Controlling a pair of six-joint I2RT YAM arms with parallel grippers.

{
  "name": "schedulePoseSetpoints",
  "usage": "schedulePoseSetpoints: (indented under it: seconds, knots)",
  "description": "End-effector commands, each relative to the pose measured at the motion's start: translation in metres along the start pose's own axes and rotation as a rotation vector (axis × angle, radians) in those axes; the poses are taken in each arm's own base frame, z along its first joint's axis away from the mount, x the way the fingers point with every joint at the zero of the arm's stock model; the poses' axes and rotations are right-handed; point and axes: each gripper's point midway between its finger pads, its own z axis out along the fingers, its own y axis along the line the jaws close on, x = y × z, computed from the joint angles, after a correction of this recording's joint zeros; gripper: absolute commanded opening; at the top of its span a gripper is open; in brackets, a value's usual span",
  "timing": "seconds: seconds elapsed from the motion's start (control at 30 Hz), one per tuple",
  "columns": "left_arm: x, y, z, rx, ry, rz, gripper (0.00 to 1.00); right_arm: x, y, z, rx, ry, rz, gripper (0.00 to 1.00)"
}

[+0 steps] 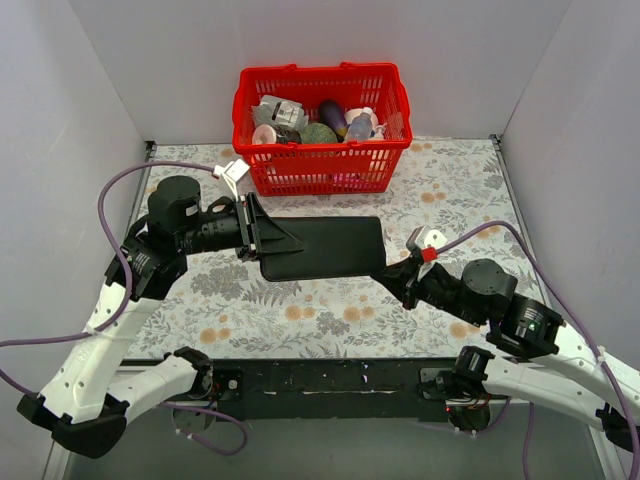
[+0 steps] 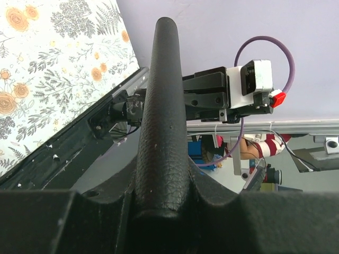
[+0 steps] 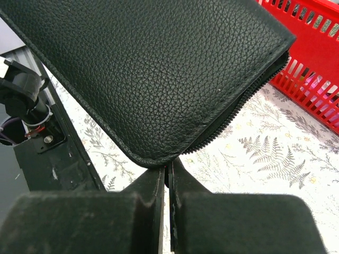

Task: Sort the hair-cutting tools
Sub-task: Zip the hairdressing tool bag.

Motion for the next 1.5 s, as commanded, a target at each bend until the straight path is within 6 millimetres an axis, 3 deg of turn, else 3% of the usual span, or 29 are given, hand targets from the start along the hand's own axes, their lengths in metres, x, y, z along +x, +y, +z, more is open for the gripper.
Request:
schedulePoseSetpoints:
  seconds: [0.0,0.03,0.23,0.37,0.57,0.7,0.93,1.13,1.47]
  knots:
    - [0.005,-0.034,-0.013,0.112,0.027,0.079,0.00,-0.033,0.000,-0.014,-0.003,-0.070,-0.022,0.01]
    - [0.008,-0.034,-0.013,0.120,0.047,0.084,0.00,-0.039,0.001,-0.015,-0.011,-0.074,-0.041,0.01]
    - [0.027,-0.022,-0.015,0.106,0.150,0.107,0.00,-0.027,0.024,-0.013,-0.172,0.067,-0.156,0.01]
    - [0.049,-0.012,-0.021,0.127,0.228,0.082,0.00,0.001,0.046,-0.016,-0.331,0.210,-0.194,0.01]
    - [0.084,0.016,-0.030,0.130,0.306,0.042,0.00,0.044,0.055,-0.027,-0.445,0.396,-0.234,0.01]
    - [0.099,0.029,-0.036,0.121,0.337,0.025,0.00,0.061,0.045,-0.033,-0.419,0.479,-0.275,0.01]
    - [0.112,0.032,-0.041,0.154,0.385,0.014,0.00,0.086,0.023,-0.033,-0.337,0.578,-0.342,0.01]
    - [0.123,0.042,-0.040,0.159,0.424,-0.001,0.00,0.064,0.019,-0.013,-0.291,0.440,-0.393,0.01]
    - [0.134,0.052,-0.037,0.181,0.473,-0.032,0.00,0.068,-0.009,0.025,-0.137,0.424,-0.487,0.01]
